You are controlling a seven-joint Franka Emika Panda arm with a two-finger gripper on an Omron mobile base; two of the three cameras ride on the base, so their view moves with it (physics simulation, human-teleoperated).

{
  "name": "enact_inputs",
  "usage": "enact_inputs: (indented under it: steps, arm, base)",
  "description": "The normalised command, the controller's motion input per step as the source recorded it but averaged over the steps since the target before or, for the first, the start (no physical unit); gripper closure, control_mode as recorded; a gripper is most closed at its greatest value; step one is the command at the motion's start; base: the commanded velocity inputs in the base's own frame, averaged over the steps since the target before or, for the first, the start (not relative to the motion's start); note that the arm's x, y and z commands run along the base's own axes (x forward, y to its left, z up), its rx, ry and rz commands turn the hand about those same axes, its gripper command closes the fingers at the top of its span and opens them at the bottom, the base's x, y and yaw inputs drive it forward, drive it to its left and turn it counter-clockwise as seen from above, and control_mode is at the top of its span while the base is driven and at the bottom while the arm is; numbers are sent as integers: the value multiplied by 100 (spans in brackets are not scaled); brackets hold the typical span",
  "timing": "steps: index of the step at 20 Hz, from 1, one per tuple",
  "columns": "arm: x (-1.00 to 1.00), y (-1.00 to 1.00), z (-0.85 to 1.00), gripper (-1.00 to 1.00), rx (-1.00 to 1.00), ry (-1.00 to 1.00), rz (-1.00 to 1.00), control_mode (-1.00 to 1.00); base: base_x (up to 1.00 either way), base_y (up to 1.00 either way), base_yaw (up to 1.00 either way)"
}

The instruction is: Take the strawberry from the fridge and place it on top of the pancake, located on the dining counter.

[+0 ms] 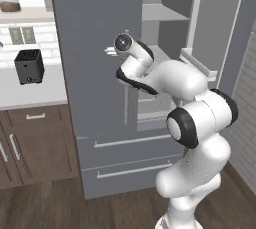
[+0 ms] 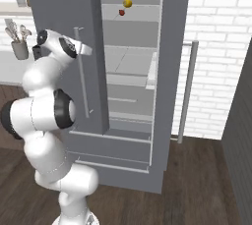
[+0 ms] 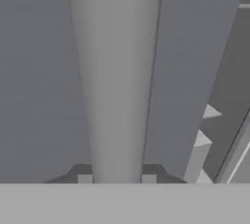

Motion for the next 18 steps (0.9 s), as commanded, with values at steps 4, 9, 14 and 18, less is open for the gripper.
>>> enact_inputs:
  steps: [4, 9, 14, 18]
  arm:
    - [-81, 41, 0, 100, -9, 0, -12, -100]
    - [-58, 60, 0, 100, -14, 0, -13, -100]
    - [-24, 41, 0, 100, -7, 0, -23, -100]
    - [-22, 29, 0, 100, 0, -11, -21, -100]
  base:
    - [0, 0, 0]
    - [0, 0, 0]
    - [0, 0, 0]
    - [0, 0, 0]
